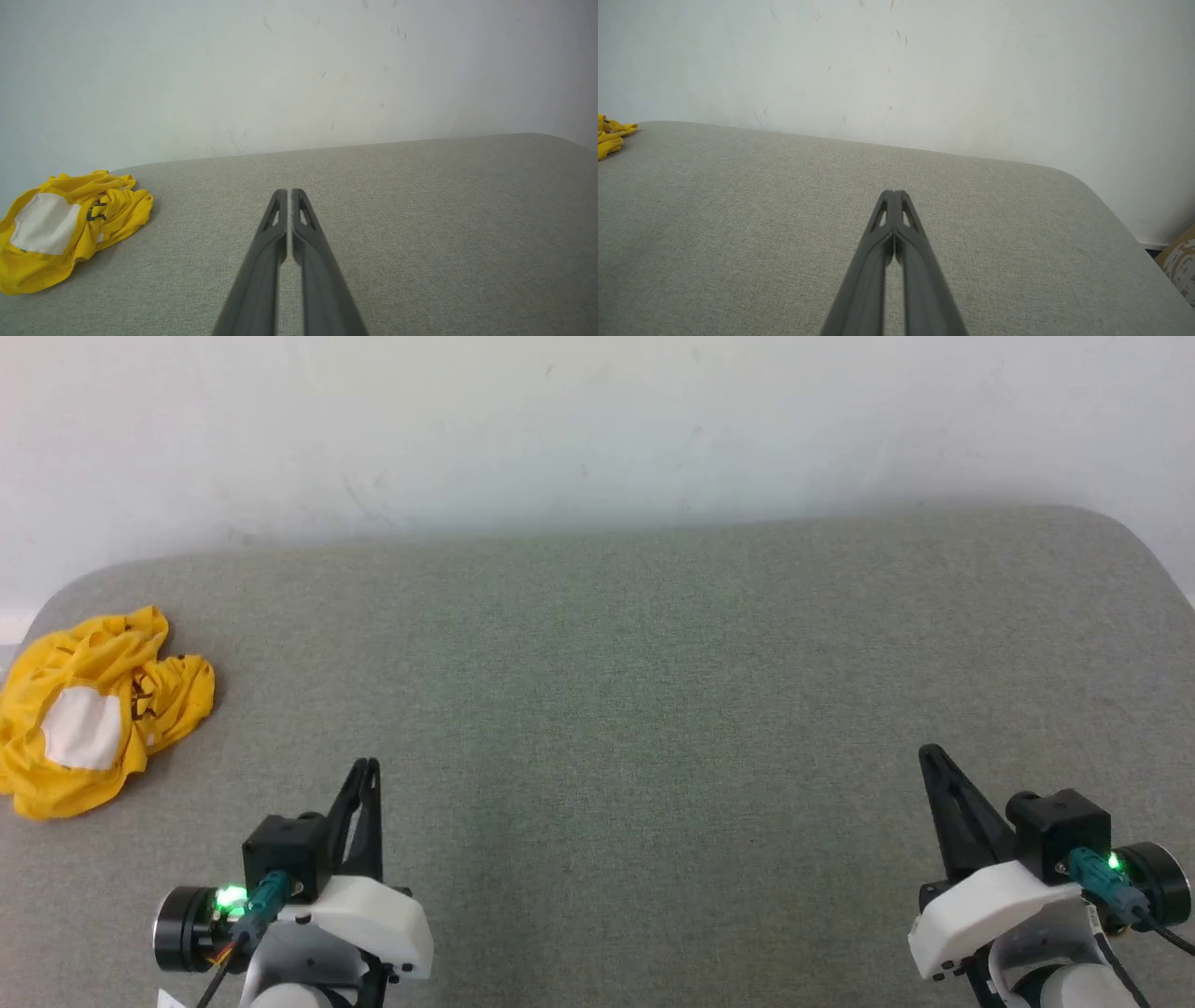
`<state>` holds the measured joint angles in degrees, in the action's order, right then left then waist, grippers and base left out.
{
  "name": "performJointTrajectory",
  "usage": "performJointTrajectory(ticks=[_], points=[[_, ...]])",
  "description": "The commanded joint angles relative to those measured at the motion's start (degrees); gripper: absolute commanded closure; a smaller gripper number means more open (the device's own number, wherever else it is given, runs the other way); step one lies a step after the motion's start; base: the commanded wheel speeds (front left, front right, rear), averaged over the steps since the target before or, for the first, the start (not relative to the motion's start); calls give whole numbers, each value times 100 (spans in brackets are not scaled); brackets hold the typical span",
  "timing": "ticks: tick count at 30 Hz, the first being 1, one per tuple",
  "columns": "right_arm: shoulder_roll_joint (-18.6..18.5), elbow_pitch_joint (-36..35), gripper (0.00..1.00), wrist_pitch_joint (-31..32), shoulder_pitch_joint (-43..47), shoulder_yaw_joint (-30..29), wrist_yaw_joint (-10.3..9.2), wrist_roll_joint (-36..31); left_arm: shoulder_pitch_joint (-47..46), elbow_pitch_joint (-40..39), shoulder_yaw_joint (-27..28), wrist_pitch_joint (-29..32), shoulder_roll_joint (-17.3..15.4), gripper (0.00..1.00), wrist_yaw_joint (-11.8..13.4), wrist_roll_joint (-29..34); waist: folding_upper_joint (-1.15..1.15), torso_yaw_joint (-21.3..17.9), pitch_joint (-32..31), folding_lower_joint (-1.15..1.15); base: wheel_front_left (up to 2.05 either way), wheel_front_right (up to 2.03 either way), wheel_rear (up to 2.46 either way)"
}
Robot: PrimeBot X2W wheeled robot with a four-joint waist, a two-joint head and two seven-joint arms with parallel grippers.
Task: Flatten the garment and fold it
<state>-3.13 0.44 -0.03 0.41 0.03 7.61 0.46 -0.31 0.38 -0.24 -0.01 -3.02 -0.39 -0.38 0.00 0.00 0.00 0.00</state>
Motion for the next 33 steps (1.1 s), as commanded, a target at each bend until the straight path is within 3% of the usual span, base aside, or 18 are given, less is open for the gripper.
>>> performJointTrajectory(ticks=[1,16,33], points=[[0,1,0,-1,0,-1,0,2,-1,2,-3,-2,0,0,1,-1,0,0,0,0,0,0,0],[0,56,0,-96,-29,-61,-1,57,-115,170,-142,-147,0,0,122,-95,0,96,1,0,0,0,0],[4,154,0,-247,-82,-102,-3,117,-212,337,-215,-351,-30,0,298,-208,0,652,-10,0,0,0,0]])
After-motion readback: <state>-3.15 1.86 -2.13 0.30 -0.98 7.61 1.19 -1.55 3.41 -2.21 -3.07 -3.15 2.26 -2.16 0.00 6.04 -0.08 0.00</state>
